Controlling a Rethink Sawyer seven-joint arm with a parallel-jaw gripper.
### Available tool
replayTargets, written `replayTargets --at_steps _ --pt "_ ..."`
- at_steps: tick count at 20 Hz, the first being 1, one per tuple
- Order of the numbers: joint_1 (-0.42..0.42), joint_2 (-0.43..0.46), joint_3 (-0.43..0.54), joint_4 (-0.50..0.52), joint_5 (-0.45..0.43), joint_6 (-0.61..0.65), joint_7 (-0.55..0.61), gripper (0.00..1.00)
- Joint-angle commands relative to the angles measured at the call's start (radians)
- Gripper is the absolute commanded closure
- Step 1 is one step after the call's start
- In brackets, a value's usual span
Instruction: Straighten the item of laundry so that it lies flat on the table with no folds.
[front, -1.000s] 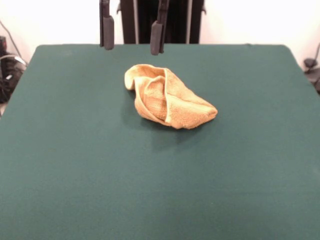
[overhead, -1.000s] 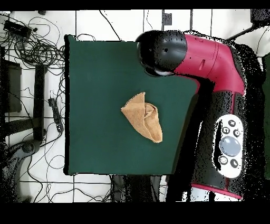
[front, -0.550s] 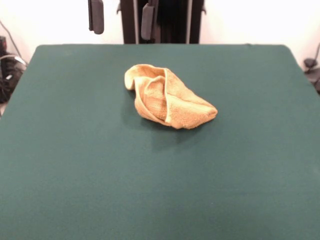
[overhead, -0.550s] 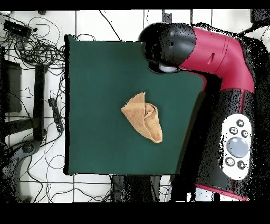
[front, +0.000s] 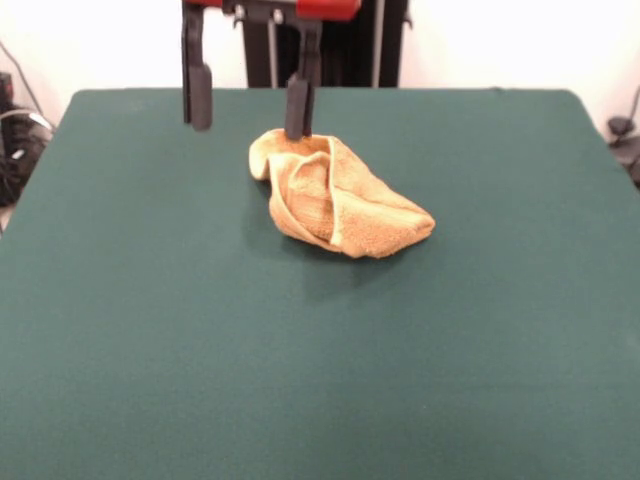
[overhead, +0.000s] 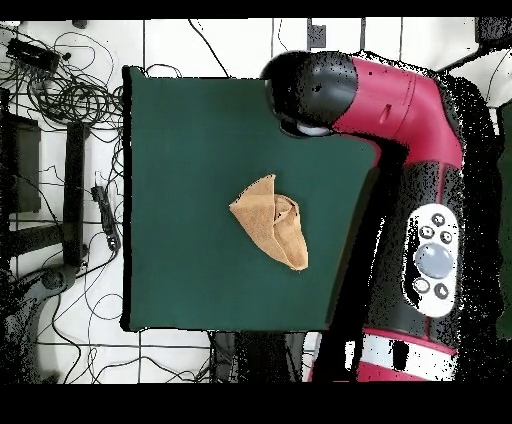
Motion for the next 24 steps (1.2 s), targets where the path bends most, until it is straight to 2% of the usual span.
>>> replayTargets --at_steps 1,9,11,14,17,20,24 --pt "0.056 0.114 0.05 0.133 -0.018 -0.085 0.185 0.0" --pt "0.023 0.093 0.051 0.168 -0.003 -0.078 0.122 0.0" --pt "0.001 0.092 0.066 0.166 -0.004 -0.029 0.058 0.0" --pt "-0.038 0.085 0.096 0.189 -0.01 -0.077 -0.014 0.0" --pt "-0.069 0.081 0.105 0.196 -0.01 -0.078 -0.04 0.0" --pt "-0.09 0.096 0.099 0.159 -0.01 -0.045 -0.032 0.0" --pt "-0.12 0.152 0.109 0.053 -0.031 0.0 -0.072 0.0"
